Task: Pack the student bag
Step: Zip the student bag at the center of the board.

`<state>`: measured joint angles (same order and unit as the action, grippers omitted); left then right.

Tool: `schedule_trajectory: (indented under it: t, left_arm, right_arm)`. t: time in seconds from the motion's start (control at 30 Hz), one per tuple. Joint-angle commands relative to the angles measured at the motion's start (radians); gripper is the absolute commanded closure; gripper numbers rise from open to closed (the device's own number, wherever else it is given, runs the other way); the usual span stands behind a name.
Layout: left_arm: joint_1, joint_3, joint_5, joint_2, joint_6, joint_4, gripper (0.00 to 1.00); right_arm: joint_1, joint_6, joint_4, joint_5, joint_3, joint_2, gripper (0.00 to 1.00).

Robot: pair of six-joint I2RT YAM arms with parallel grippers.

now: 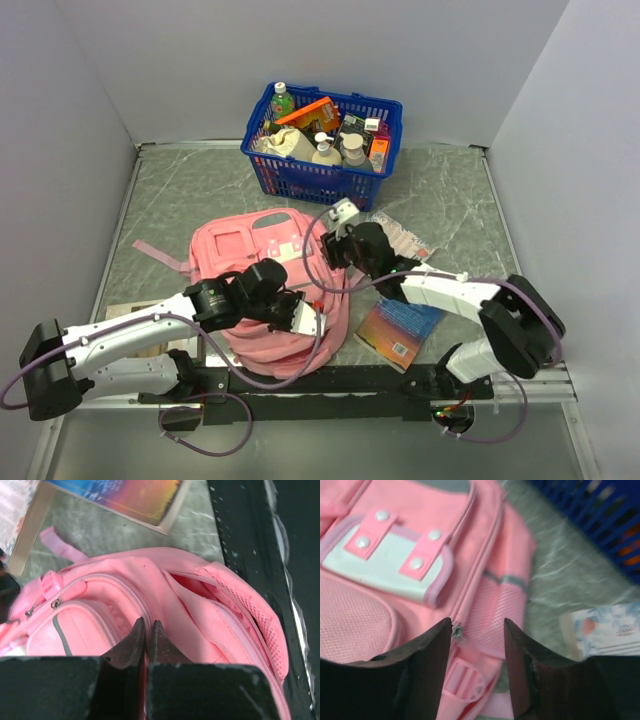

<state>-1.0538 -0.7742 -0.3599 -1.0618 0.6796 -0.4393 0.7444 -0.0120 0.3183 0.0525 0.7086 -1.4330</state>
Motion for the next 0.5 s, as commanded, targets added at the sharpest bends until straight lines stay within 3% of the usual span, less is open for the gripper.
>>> schedule_trajectory:
  t: [0.0, 0.03, 0.23, 0.33, 0.37, 0.47]
  left_arm:
    - [0.081, 0.016, 0.082, 0.029, -0.127, 0.204, 0.99]
    - [0.137, 0.026, 0.107, 0.028, -0.15, 0.259, 0.99]
    - [0.314, -0.02, 0.128, -0.076, -0.158, 0.261, 0.99]
    - [0.339, -0.061, 0.147, -0.099, -0.149, 0.303, 0.49]
    - [0.345, -0.088, 0.142, -0.104, -0.163, 0.286, 0.43]
    - [0.388, -0.192, 0.144, -0.098, -0.219, 0.222, 0.41]
  right_arm:
    - [-0.016, -0.035, 0.125, 0.13, 0.023, 0.179, 0.15]
    - [-0.016, -0.061, 0.126, 0.122, -0.012, 0.254, 0.0]
    - [0.01, -0.131, 0.001, 0.055, -0.075, 0.446, 0.0]
    - [0.064, -0.126, -0.05, 0.061, -0.1, 0.486, 0.0]
    - [0.073, -0.128, -0.086, 0.057, -0.103, 0.496, 0.0]
    - [0.131, -0.143, -0.149, 0.03, -0.097, 0.528, 0.0]
